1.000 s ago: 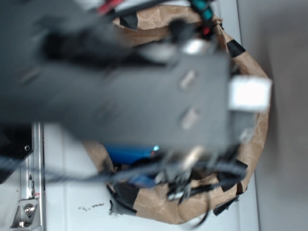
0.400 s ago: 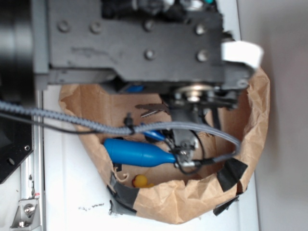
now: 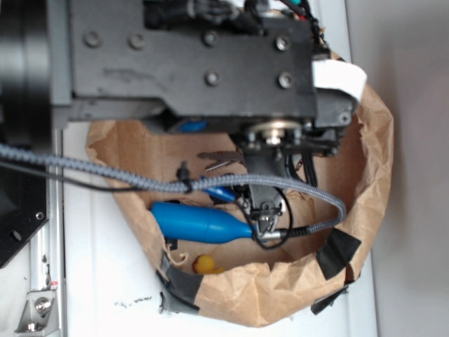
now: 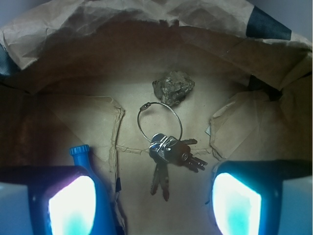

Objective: Grab the silver keys.

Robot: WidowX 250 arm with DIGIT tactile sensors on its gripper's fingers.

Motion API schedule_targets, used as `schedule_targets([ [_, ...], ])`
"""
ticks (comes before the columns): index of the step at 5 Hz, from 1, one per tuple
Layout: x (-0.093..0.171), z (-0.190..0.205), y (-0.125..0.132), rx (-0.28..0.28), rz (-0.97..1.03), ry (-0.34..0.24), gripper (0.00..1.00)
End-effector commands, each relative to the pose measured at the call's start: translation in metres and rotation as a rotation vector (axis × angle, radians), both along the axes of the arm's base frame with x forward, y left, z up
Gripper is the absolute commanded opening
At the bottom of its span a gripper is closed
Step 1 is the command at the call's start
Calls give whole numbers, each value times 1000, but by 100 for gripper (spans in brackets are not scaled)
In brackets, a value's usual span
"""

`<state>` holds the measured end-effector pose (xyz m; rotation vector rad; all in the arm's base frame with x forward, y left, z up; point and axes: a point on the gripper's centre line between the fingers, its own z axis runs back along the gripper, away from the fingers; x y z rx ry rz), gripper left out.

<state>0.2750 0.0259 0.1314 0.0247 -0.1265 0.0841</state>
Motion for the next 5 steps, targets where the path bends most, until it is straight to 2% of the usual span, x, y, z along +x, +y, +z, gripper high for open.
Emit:
schedule_targets([
  [1, 3, 10, 8, 6, 20, -41, 100],
  [2, 3, 10, 8, 6, 20, -41, 100],
  [3, 12, 6, 22, -20, -60, -40, 100],
  [4, 14, -1, 29, 1, -92, -19, 100],
  [5, 20, -7, 29, -26, -117, -22, 100],
])
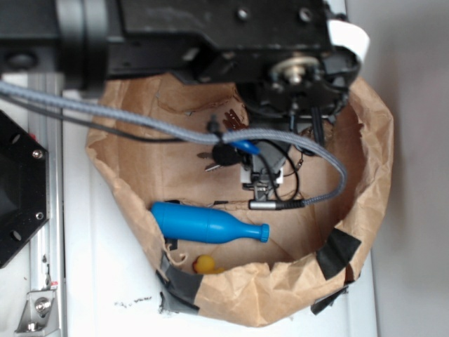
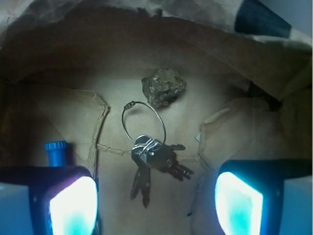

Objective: Grab the silver keys.

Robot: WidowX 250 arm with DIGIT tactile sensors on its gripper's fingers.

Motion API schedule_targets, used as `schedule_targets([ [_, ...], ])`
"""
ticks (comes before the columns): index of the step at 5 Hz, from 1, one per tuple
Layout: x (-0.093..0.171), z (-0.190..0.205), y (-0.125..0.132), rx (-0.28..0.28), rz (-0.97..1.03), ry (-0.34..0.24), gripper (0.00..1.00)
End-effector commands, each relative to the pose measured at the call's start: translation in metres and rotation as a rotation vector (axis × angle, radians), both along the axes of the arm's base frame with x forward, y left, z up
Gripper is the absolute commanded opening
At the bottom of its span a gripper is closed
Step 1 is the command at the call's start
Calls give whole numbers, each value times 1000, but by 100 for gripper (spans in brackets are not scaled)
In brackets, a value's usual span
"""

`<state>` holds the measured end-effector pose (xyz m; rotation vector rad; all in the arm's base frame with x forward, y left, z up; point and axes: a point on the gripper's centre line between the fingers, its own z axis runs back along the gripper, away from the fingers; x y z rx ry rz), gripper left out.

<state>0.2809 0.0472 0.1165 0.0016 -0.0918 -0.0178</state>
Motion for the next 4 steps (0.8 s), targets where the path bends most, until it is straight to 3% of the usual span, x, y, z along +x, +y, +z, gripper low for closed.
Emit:
schedule_targets([
  [1, 14, 0, 10, -23, -57, -59, 100],
  [2, 12, -2, 13, -14, -111, -38, 100],
  [3, 18, -11, 19, -55, -178, 48, 100],
  [4, 22, -30, 23, 1, -213, 12, 100],
])
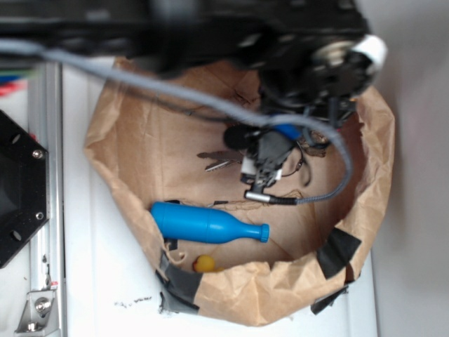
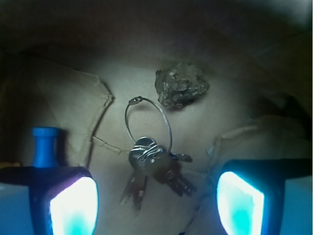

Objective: Grab the silver keys.

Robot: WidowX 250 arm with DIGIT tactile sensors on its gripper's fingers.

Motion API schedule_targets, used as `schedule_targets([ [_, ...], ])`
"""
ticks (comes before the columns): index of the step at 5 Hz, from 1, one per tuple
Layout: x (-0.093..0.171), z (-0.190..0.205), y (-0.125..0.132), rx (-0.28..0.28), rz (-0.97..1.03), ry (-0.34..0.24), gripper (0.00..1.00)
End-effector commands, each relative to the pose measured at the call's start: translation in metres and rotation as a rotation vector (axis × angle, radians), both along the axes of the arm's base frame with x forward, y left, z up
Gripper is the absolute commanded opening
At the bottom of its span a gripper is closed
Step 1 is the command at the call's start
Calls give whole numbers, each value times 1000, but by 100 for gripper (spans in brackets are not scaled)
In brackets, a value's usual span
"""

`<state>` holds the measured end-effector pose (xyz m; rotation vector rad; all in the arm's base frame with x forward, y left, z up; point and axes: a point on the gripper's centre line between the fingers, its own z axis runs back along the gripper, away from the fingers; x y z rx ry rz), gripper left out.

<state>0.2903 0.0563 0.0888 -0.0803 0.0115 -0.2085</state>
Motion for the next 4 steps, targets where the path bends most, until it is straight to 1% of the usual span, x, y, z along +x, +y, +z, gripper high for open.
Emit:
schedule_targets([
  [1, 15, -15, 22, -6, 10, -135, 100],
  [2, 8, -18, 24, -1, -27, -125, 100],
  [3, 8, -24, 25, 14, -42, -113, 100],
  [4, 4, -26, 25, 13, -56, -126, 100],
])
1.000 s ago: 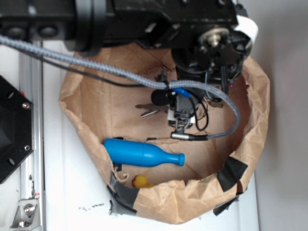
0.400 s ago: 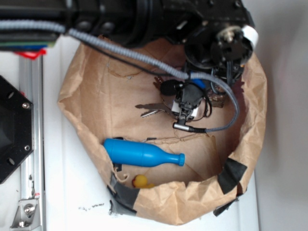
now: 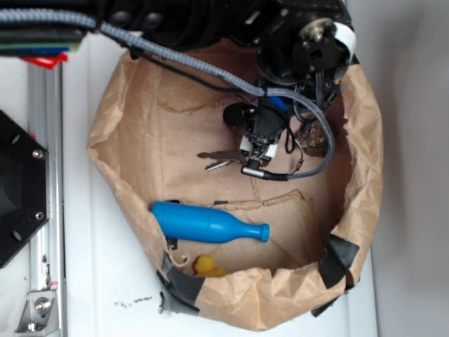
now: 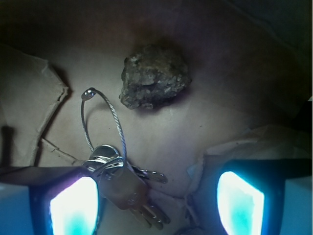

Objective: Grab the silver keys.

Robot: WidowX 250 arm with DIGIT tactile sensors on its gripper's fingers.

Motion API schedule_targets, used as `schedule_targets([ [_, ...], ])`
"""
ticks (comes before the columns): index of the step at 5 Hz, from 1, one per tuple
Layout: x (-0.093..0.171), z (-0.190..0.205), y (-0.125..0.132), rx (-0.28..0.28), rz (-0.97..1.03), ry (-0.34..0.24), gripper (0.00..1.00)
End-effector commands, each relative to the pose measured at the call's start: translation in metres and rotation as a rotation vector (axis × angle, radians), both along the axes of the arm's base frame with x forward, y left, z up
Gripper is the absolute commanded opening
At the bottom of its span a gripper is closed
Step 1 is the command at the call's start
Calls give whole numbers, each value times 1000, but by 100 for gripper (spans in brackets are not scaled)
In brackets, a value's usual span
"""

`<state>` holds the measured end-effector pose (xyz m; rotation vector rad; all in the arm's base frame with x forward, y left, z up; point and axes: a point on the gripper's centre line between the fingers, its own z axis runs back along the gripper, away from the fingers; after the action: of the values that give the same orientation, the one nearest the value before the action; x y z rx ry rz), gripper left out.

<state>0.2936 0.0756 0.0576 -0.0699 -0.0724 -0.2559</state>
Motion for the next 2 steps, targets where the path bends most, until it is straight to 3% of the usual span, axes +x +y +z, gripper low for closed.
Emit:
schedule_targets([
  [1, 0, 6, 4, 5, -16, -43, 100],
  [2, -1, 7, -1, -13, -35, -48, 100],
])
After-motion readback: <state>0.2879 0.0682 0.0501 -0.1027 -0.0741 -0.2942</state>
